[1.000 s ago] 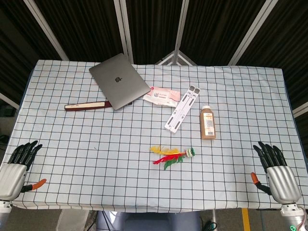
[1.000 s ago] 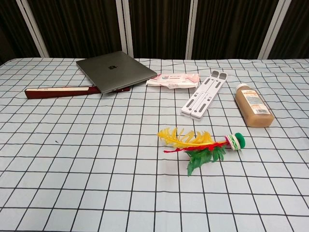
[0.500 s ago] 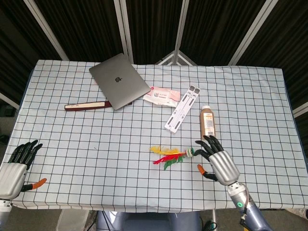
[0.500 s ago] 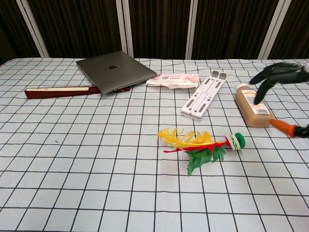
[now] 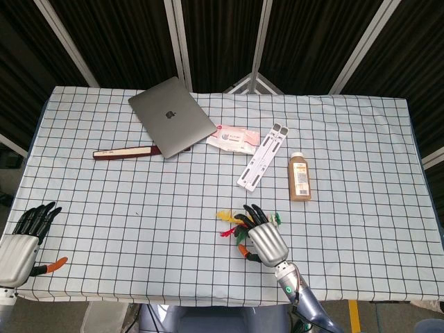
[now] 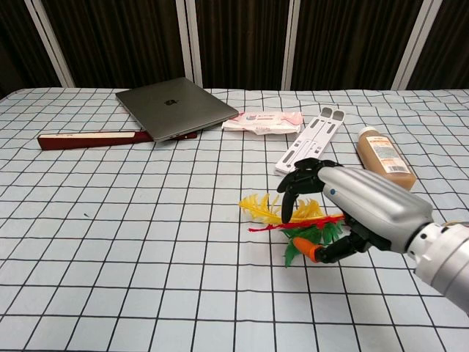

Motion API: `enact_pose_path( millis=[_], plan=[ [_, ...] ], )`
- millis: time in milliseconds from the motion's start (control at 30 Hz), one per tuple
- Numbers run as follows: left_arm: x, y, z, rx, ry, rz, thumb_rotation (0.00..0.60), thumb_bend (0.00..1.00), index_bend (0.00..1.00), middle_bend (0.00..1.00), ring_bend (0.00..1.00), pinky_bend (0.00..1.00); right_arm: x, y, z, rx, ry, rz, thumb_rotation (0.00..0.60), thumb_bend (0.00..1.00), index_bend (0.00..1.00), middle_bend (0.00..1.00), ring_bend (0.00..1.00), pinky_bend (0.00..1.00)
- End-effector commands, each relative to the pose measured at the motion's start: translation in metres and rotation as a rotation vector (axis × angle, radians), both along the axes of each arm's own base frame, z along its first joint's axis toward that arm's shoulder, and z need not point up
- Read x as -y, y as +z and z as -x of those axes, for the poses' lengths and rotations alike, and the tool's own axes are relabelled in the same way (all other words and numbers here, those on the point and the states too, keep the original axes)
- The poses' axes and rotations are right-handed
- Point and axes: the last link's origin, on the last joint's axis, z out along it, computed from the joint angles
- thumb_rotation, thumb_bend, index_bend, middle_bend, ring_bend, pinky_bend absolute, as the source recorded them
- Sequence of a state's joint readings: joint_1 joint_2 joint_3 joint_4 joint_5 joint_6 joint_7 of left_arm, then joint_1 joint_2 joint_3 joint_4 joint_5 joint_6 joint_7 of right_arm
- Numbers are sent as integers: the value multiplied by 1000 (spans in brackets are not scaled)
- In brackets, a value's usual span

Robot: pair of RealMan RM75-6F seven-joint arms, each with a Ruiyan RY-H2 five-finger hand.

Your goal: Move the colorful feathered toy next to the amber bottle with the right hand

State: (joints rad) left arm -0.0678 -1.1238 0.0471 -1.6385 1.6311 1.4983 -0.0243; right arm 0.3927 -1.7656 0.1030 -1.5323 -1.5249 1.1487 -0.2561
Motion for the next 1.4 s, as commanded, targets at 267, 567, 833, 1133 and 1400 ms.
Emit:
enact_pose_path(
  millis=[267, 567, 833, 1133, 1400],
  plan=[
    [0, 0, 0, 5, 4, 3, 600, 0, 0, 0, 0, 0, 14, -17, -13, 17, -29, 17, 600, 423, 485, 245, 0, 0],
    [-1, 0, 0, 14, 6, 12, 600, 0, 0, 0, 0, 0, 17, -32, -13, 38, -73, 13, 600, 423, 491, 246, 0, 0],
    [-2, 0, 0, 21, 6, 17, 600, 0, 0, 0, 0, 0, 16, -40, -16, 52, -76, 0, 600, 424, 519, 251, 0, 0],
    [-2, 0, 0, 20, 8, 17, 600, 0, 0, 0, 0, 0, 14, -41, -17, 63, -80, -2, 600, 516, 574, 261, 0, 0],
    [-1, 0, 0, 15, 10, 17, 600, 0, 0, 0, 0, 0, 17, -25, -18, 69, -68, 30, 600, 520, 574, 261, 0, 0]
  ],
)
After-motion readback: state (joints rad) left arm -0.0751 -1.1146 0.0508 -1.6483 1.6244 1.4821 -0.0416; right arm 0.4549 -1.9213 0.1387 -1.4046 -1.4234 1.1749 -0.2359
